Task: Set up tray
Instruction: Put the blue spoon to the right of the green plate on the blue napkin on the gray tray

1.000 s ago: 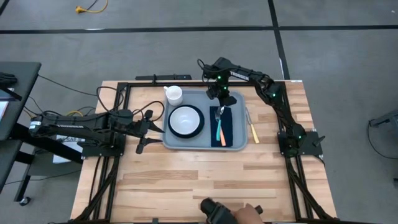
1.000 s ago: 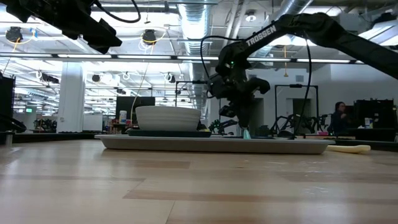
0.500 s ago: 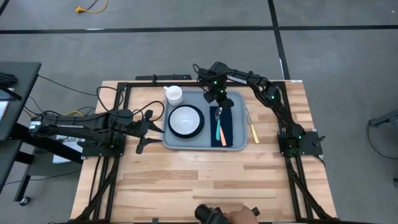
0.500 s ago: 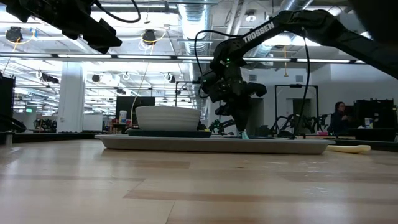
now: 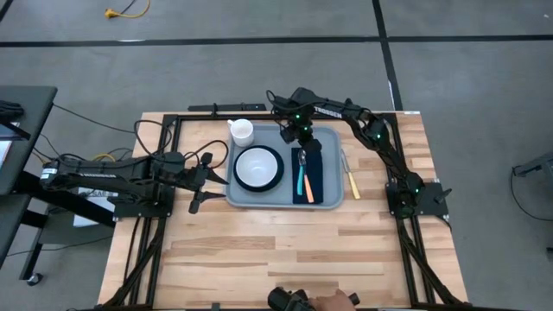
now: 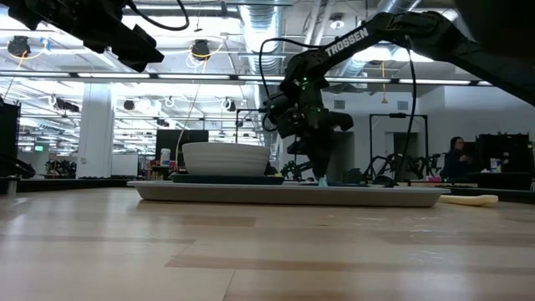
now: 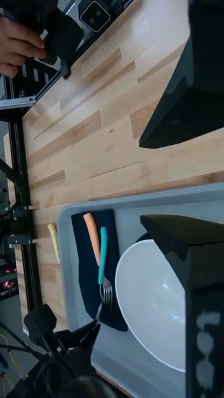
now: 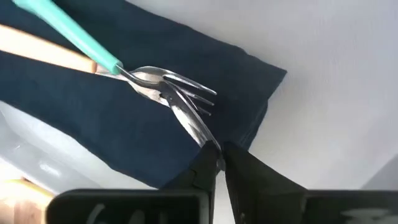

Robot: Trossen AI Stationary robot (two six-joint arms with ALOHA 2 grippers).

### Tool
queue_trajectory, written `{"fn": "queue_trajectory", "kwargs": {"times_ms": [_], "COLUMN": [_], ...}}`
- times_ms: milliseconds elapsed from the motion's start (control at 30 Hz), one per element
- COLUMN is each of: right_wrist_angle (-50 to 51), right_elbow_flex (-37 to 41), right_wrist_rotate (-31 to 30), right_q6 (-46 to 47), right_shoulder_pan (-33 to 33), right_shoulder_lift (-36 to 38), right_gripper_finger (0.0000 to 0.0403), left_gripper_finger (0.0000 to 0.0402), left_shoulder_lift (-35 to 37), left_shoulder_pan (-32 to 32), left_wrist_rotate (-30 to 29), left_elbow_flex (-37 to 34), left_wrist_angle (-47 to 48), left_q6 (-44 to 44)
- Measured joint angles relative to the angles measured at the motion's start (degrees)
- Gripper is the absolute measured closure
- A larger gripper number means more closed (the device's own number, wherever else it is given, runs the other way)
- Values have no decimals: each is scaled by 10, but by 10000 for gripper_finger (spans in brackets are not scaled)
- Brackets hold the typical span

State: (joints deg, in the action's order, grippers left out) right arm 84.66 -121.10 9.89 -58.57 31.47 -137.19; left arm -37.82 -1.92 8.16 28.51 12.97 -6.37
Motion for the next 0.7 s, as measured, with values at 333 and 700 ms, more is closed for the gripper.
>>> {"fn": "queue_trajectory", "kwargs": {"times_ms": [333,700], "right_wrist_angle": [-1,45], "right_elbow_flex": [0,-41], "right_wrist_rotate": [-1,-68], "right_q6": [7,105], "right_shoulder_pan": [0,6], "right_shoulder_lift": [0,2], "right_gripper_finger": [334,332], "left_gripper_finger": [226,226], "left_shoulder_lift": [0,0], "left_shoulder_pan": [0,0], "left_wrist_rotate": [0,-5], "left_elbow_flex": [0,0], "left_wrist_angle": [0,0], "left_q6": [0,0]}}
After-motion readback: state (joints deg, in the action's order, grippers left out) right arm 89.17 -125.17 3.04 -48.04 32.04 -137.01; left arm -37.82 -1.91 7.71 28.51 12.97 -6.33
